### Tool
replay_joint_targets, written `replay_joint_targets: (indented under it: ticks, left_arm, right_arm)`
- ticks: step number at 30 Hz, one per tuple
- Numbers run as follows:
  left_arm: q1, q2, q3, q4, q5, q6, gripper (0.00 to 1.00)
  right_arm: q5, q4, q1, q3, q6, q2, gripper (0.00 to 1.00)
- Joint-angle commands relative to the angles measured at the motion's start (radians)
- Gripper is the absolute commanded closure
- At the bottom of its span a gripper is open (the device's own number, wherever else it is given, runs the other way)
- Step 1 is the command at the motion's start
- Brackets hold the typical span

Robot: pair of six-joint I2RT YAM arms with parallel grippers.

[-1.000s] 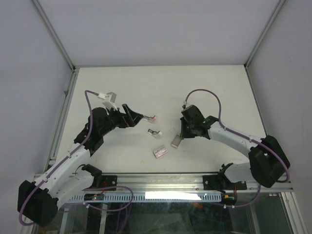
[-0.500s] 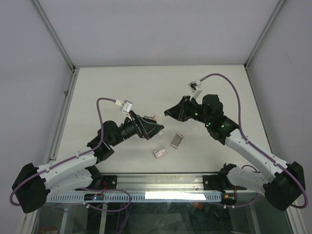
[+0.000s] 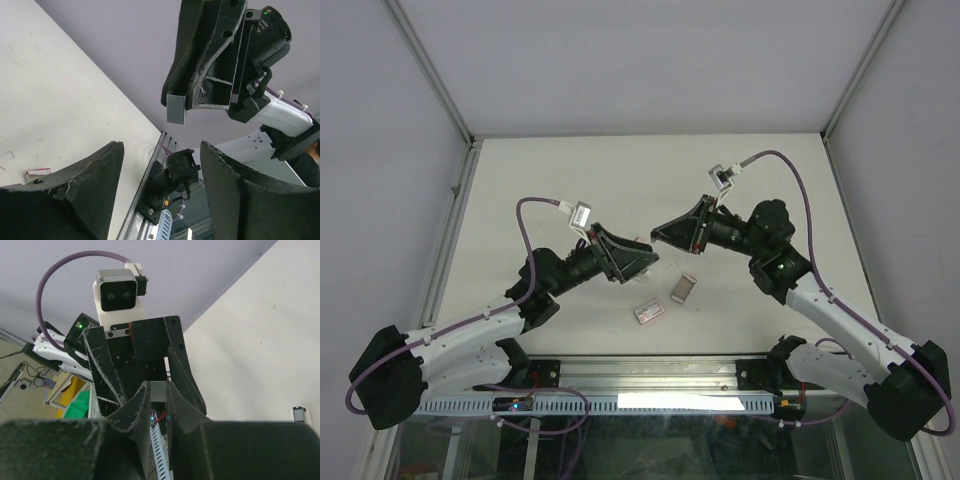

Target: Load the staples into the stapler

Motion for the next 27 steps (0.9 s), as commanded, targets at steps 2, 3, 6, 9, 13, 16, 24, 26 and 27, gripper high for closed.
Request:
replay_joint_targets:
  ticks: [2, 3, 6, 9, 13, 16, 24, 26, 27]
  left_arm:
    - [-0.012, 0.014, 0.046, 0.159, 0.061, -0.021, 0.40]
    - [-0.011, 0.013, 0.046, 0.163, 0.065, -0.021, 0.42]
    - [-0.012, 0.010, 0.051, 0.161, 0.073, -0.013, 0.45]
    - [-0.011, 0.010, 0.054, 0.161, 0.079, -0.009, 0.47]
    - [-0.011, 0.013, 0.065, 0.164, 0.087, -0.005, 0.50]
    - [-0.012, 0.016, 0.073, 0.163, 0.085, 0.000, 0.56]
    - [-0.012, 0.018, 0.075, 0.162, 0.088, 0.003, 0.71]
    - [-0.012, 0.016, 0.074, 0.163, 0.089, 0.005, 0.73]
    - [-0.012, 0.014, 0.073, 0.164, 0.090, 0.005, 0.74]
  right_arm:
    - [-0.091, 0.128, -0.001, -0.002, 0.030, -0.018, 0.88]
    - [-0.100, 0.129, -0.001, -0.002, 0.027, -0.018, 0.88]
    - [-0.114, 0.127, -0.002, -0.003, 0.025, -0.013, 0.88]
    - [-0.126, 0.128, 0.000, -0.004, 0.028, -0.006, 0.88]
    - [-0.127, 0.132, 0.004, -0.003, 0.028, -0.001, 0.88]
    - [-0.127, 0.134, 0.005, 0.000, 0.028, 0.002, 0.88]
    - [-0.127, 0.143, 0.007, -0.003, 0.028, 0.006, 0.88]
    - [-0.127, 0.149, 0.006, -0.004, 0.028, 0.008, 0.88]
    - [-0.127, 0.152, 0.007, -0.006, 0.028, 0.009, 0.88]
